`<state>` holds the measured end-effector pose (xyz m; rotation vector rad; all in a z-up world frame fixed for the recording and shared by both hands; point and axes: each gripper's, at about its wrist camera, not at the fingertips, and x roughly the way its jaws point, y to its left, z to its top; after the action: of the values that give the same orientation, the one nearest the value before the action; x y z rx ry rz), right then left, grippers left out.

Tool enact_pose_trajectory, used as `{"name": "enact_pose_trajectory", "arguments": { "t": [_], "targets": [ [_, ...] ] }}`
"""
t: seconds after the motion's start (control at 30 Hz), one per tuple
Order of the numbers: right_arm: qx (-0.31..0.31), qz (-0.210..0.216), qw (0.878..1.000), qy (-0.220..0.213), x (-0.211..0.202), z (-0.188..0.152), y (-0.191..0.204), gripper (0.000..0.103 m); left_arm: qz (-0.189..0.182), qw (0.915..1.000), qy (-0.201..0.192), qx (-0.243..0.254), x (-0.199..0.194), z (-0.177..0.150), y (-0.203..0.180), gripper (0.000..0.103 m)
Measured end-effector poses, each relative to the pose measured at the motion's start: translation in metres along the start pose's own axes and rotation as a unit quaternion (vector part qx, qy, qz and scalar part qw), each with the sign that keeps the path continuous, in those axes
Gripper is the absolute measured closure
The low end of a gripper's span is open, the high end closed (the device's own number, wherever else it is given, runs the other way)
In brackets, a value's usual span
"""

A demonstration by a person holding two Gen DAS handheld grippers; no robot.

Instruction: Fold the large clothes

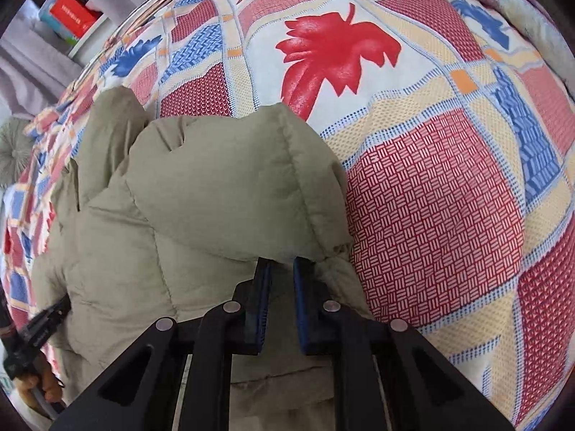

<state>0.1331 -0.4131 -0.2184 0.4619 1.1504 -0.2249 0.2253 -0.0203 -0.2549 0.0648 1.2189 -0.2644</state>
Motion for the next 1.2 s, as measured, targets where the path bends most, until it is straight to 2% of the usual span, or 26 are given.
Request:
{"name": "enact_pose_trajectory", "arguments": {
  "t": [0.17,0.3,0.37,0.43,0.7,0.73,0.77,0.83,1.17,1.2],
  "targets": [
    [-0.012,-0.034,0.999,-0.005,-0.014,0.001,0.003,0.090,0.000,0.9999,0.000,-0.013,-0.009,0.003,0.005,0.091],
    [-0.010,-0.051,0.999,-0.007,-0.028,-0.007,-0.007,0.090,0.017,0.9997,-0.003,-0.016,-0.020,0.003,0.013,0.091],
    [-0.016,-0.076,0.997,-0.009,-0.034,-0.012,-0.010,0.086,0.031,0.9992,-0.005,-0.023,-0.026,0.002,0.018,0.091],
    [-0.014,-0.092,0.996,-0.010,-0.040,-0.017,-0.015,0.086,0.030,0.9990,-0.001,-0.033,-0.033,-0.001,0.025,0.091],
    [0.032,-0.042,0.999,-0.001,-0.073,-0.042,-0.018,0.083,0.022,0.9988,0.018,-0.041,-0.065,-0.023,0.028,0.091],
    [0.034,-0.038,0.999,0.003,-0.075,-0.047,-0.016,0.078,0.020,0.9988,0.019,-0.041,-0.070,-0.028,0.027,0.091],
    [0.036,-0.032,0.999,0.007,-0.078,-0.052,-0.014,0.068,0.019,0.9988,0.020,-0.040,-0.074,-0.033,0.026,0.091],
    [0.043,-0.018,0.999,0.015,-0.083,-0.062,-0.011,0.058,0.016,0.9988,0.024,-0.041,-0.080,-0.044,0.024,0.091],
    [0.069,0.007,0.996,0.054,-0.114,-0.122,0.000,0.056,0.008,0.9963,0.069,-0.051,-0.106,-0.101,0.019,0.091],
    [0.069,0.008,0.996,0.056,-0.118,-0.126,0.001,0.056,0.007,0.9961,0.071,-0.053,-0.110,-0.107,0.018,0.082]
  ]
}}
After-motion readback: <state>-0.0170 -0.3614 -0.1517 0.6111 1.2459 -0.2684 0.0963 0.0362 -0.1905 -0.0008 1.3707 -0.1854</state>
